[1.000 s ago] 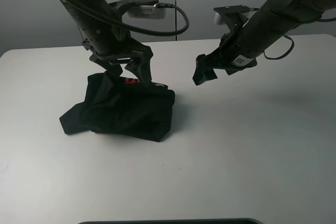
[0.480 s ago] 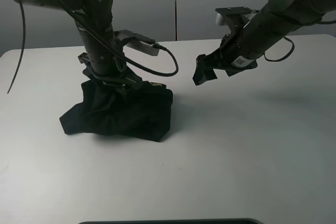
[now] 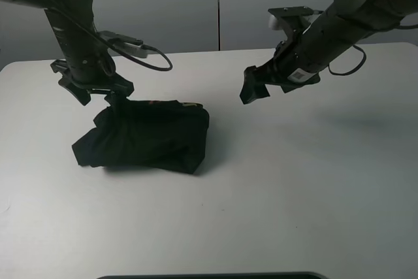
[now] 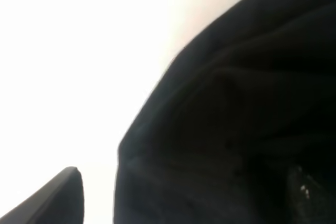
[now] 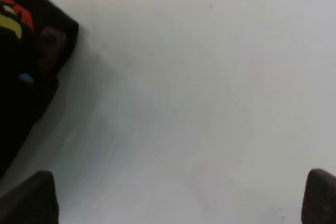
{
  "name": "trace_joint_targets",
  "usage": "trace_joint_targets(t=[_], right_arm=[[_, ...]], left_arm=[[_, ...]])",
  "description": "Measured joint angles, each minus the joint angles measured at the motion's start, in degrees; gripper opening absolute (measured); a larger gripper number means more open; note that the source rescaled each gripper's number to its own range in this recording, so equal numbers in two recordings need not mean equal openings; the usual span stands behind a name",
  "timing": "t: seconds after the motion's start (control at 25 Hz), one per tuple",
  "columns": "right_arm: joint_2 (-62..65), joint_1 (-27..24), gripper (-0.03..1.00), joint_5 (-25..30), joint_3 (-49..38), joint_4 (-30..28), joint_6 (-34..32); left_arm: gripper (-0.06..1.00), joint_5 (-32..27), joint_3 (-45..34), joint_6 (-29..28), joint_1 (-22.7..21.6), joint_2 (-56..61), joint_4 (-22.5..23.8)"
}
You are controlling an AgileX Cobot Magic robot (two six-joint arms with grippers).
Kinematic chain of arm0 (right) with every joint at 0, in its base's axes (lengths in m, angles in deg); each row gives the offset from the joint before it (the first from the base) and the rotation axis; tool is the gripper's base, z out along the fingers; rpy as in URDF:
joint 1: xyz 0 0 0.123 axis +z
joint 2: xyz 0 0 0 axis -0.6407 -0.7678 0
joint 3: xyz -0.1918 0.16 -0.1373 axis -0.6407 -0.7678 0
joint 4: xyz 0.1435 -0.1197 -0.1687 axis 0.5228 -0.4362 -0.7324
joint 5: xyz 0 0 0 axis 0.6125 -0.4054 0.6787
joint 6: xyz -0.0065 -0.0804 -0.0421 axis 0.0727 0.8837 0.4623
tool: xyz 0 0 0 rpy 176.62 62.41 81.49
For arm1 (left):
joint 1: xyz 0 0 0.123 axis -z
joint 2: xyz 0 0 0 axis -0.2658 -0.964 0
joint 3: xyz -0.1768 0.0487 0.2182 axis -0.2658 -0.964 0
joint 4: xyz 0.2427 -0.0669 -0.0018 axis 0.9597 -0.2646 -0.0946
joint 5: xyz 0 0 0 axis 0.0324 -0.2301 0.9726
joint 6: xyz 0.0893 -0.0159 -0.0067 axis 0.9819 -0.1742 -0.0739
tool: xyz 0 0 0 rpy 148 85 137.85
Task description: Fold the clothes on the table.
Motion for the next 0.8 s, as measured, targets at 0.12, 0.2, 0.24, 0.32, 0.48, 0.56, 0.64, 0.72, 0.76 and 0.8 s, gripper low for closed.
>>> trace_joint_targets(t=[0.12,0.2,0.24,0.32,0.48,0.56,0.64,0.72,0.76,0.8], right_arm=[[0.0,0.0,1.0,0.1,0.0,0.0,0.0],[0.0,0.0,1.0,0.7,0.0,-0.1,0.0],[0.0,0.0,1.0,0.9,0.0,-0.1,0.1],[0.0,0.0,1.0,1.2,0.0,-0.2,0.1],[0.0,0.0,1.0,1.6,0.0,-1.1,0.1],[0.0,0.0,1.0,2.2,0.0,-1.7,-0.2],[0.0,0.0,1.0,2.5,0.0,-2.6,-0.6],[0.0,0.0,1.0,2.7,0.0,-3.5,-1.0],[0.0,0.0,1.0,2.7,0.0,-3.8,-1.0],[0.0,0.0,1.0,2.8,0.0,-4.2,-1.3]], left_arm=[[0.99,-0.1,0.0,0.2,-0.1,0.1,-0.6],[0.99,-0.1,0.0,0.9,-0.1,0.7,-1.7],[0.99,-0.1,0.0,1.2,-0.1,1.1,-1.8],[0.99,0.0,0.0,1.3,-0.1,2.0,-2.6],[0.99,0.2,0.0,2.7,-0.1,3.9,-5.5],[0.99,-0.7,0.0,2.7,-0.1,4.7,-6.8],[0.99,-3.0,0.0,2.7,-0.1,5.0,-8.0],[0.99,-3.1,-0.9,2.7,-0.1,5.0,-9.0],[0.99,-2.5,-1.7,2.7,-0.1,5.0,-9.2],[0.99,-1.7,-2.7,2.7,-0.1,5.0,-9.3]])
